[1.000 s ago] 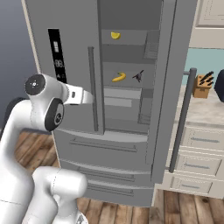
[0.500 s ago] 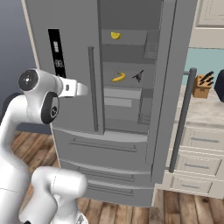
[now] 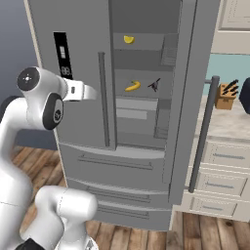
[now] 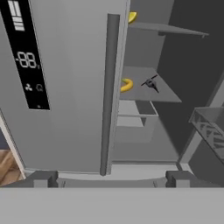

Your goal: Open the fridge, remove the banana, lemon wedge, and fish, and place them on any counter.

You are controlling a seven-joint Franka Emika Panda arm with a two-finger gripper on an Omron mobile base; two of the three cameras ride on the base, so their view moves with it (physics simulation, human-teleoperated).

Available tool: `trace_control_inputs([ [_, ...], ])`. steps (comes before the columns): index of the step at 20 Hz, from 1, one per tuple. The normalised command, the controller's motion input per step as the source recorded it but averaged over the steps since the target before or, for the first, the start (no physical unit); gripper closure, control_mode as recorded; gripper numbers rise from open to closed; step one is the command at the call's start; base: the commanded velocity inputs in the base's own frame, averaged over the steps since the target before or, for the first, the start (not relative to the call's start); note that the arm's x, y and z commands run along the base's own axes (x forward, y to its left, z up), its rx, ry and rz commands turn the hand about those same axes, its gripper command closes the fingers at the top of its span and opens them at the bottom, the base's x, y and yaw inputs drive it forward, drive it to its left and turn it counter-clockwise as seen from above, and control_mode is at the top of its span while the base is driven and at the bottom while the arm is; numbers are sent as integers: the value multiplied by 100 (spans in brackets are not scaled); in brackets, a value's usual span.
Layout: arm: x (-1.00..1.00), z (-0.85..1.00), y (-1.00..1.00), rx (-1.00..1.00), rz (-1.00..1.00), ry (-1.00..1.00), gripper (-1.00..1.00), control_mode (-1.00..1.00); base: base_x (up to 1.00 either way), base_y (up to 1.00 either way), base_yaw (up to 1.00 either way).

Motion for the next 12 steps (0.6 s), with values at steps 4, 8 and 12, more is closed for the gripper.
trace_control_inputs([
  [4,26,0,1,0,0,0,-100,-100,0,0,0],
  [8,50,0,0,0,0,0,-100,-100,0,0,0],
  [12,58,0,0,0,0,0,-100,-100,0,0,0],
])
